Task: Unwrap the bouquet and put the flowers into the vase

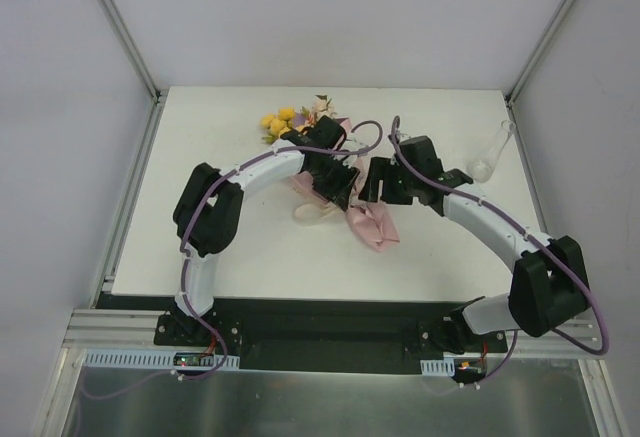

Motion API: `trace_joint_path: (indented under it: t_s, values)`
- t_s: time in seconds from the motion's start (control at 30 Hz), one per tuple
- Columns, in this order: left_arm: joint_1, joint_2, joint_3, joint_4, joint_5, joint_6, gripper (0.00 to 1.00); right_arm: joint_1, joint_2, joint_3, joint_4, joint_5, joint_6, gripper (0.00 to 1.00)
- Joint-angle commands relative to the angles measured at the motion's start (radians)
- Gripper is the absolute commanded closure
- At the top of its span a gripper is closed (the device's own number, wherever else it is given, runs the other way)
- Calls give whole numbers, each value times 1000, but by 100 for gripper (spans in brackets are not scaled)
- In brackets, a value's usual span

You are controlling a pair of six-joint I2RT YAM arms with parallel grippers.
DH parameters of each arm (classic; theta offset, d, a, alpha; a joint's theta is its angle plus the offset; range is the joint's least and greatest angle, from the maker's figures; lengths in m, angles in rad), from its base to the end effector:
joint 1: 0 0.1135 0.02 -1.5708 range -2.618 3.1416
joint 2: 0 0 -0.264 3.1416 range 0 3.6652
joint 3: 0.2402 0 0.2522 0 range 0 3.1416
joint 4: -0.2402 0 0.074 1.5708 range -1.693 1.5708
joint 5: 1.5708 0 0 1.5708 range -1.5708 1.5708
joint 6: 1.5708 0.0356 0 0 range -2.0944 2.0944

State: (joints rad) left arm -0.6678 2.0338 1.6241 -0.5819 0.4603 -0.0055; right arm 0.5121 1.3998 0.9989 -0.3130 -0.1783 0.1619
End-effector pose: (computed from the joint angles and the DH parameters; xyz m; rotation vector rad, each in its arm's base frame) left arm 0.3392 -0.2877 0.2185 1.0257 2.4201 -0.8380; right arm 0.2640 0.1557 0.2619 -0.4999 2.2792 0.5488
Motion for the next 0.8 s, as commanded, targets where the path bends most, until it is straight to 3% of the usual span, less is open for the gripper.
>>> trace_joint_path:
  t_s: [0.0,0.23,0.47,0.77]
  values:
    - [2,-47,26,-21,-41,12,65,-96,1,-52,89,-93,154,30]
    - [2,-52,39,-22,-43,7,95,-136,102,-23,153,-108,318,37]
    - [4,-67,45,-24,-6,-44,100,-138,223,13,245,-155,424,33]
    - [2,-81,51,-22,23,-68,100,-70,258,87,176,-27,355,46]
